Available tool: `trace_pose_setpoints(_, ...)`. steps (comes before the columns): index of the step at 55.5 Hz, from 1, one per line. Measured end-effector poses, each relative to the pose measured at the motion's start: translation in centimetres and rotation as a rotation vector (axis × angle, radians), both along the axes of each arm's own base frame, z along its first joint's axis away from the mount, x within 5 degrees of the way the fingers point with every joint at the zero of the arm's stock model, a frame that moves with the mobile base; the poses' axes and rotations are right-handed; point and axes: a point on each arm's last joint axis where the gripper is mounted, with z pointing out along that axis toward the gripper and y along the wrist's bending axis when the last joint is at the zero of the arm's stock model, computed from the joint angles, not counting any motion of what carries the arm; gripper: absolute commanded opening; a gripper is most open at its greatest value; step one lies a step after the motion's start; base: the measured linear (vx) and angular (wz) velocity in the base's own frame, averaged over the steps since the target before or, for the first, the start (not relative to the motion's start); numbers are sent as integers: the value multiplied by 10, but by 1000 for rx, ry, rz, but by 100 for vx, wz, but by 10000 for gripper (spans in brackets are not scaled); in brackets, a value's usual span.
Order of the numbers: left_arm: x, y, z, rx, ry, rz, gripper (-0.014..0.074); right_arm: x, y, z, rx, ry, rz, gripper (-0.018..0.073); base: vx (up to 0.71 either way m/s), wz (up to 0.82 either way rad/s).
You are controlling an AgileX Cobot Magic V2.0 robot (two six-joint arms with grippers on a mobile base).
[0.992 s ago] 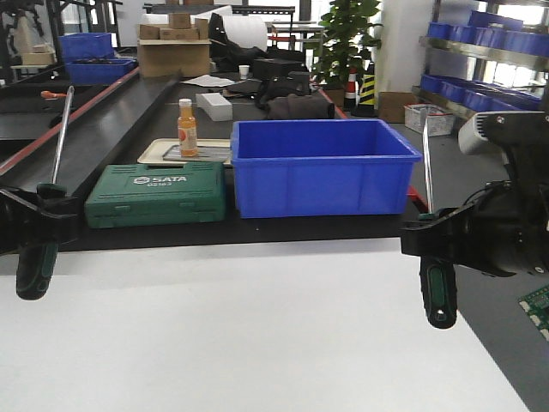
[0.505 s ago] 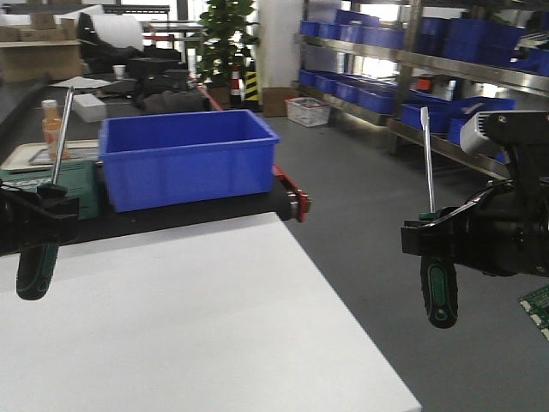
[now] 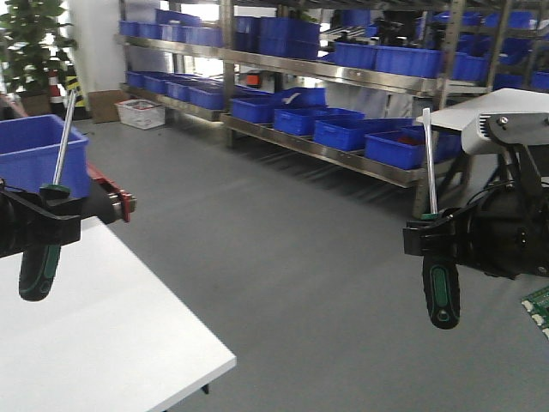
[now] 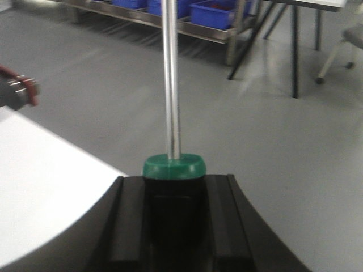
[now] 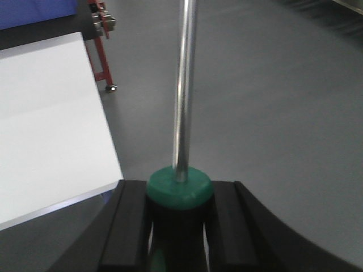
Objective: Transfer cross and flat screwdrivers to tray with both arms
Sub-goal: 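Turn the base away from the table holding both screwdrivers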
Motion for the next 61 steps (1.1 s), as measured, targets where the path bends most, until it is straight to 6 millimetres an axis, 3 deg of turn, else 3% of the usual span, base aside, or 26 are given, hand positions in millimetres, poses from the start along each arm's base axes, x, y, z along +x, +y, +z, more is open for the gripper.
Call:
trace_pose_setpoints(27,0,0,0,0,1,0,0,0,0,0,0,2,0,-8,4,-54)
trace_pose_setpoints(61,0,0,0,1,3,-1,0,0,0,0,0,2,0,-8,22,-49)
